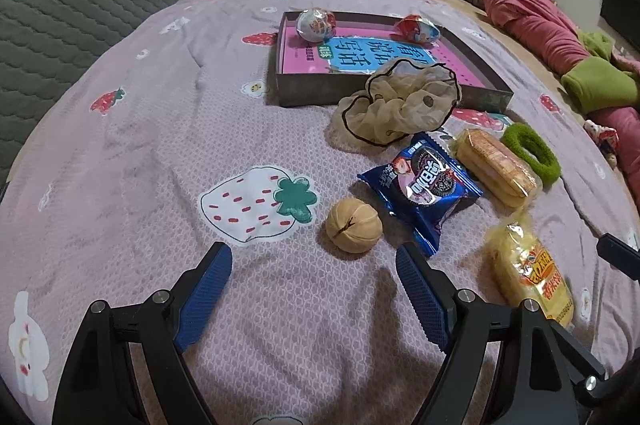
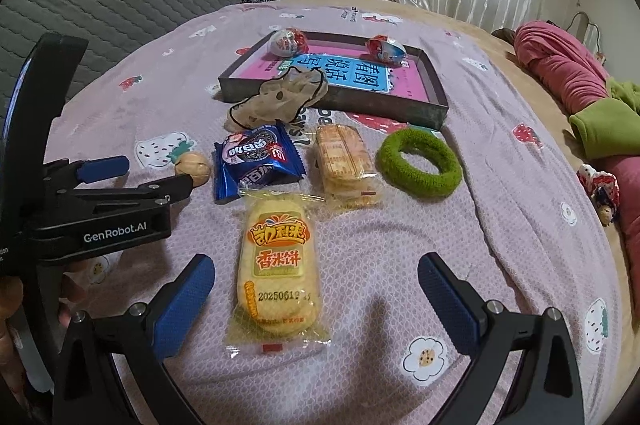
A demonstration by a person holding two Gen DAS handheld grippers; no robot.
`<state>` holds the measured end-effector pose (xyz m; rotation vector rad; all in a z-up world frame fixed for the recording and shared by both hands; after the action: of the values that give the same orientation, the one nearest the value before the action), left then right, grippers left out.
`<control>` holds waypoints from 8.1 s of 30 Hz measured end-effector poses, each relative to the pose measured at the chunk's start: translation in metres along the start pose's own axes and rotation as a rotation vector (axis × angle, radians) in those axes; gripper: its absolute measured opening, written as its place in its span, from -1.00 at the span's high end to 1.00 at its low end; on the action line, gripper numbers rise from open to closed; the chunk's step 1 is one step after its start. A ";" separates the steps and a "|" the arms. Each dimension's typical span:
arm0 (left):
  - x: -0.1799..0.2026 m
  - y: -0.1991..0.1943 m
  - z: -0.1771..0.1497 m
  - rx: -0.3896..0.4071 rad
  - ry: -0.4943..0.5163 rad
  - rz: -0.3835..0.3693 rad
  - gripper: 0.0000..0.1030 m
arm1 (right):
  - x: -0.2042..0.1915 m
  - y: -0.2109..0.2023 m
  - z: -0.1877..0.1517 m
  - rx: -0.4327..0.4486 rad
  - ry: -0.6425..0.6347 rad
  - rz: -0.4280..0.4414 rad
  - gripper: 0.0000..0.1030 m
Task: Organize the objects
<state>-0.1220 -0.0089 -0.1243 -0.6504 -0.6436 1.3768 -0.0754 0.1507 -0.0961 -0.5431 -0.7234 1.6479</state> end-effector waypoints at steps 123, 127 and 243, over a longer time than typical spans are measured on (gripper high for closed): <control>0.061 -0.199 0.076 0.379 0.038 -0.029 0.32 | 0.056 -0.159 0.094 0.389 0.096 0.030 0.25; 0.057 -0.200 0.089 0.392 0.034 -0.029 0.32 | 0.058 -0.158 0.101 0.394 0.095 0.025 0.24; 0.030 0.198 0.230 0.081 0.022 -0.079 0.32 | 0.136 0.222 0.206 0.060 0.087 0.010 0.24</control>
<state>-0.4216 0.0468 -0.1171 -0.5693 -0.5866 1.3137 -0.3981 0.2254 -0.1062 -0.5726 -0.6058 1.6395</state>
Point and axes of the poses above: each gripper's, at about its wrist camera, not at the fingertips, and y roughly the way its jaws point, x to its right, z to its top, the point moved 6 cm from there along y, roughly the way its jaws point, and after that the axes turned 5 degrees about x, right-handed, at the moved point
